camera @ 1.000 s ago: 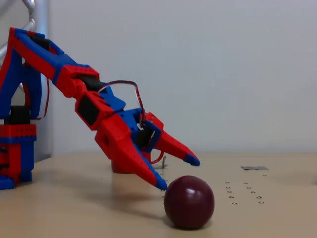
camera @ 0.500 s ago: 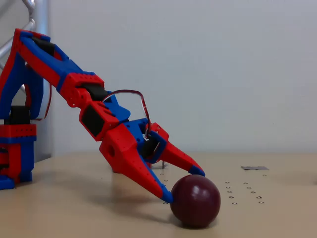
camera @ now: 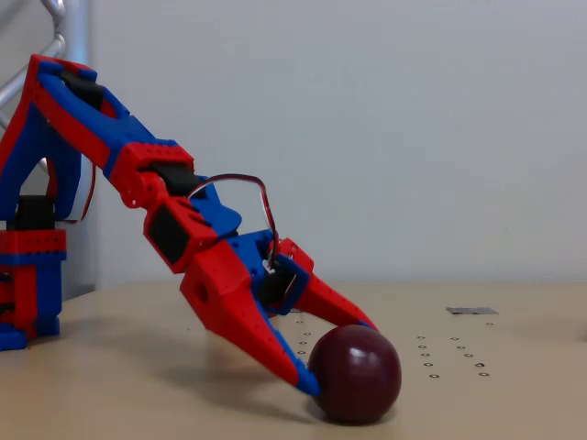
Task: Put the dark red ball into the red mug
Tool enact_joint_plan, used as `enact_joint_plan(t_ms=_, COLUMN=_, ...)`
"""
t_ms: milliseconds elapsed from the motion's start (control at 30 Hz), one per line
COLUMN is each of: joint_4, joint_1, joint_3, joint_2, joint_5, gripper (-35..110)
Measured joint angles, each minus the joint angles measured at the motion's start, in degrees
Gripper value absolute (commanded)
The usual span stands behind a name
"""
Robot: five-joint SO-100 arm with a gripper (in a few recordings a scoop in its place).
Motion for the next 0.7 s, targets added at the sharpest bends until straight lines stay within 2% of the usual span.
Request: enact_joint_plan(t_ms=700, joint_4=0.0, joint_1=0.44, joint_3=-5.27, joint_2=-4.31, joint_5=-0.35, gripper=37)
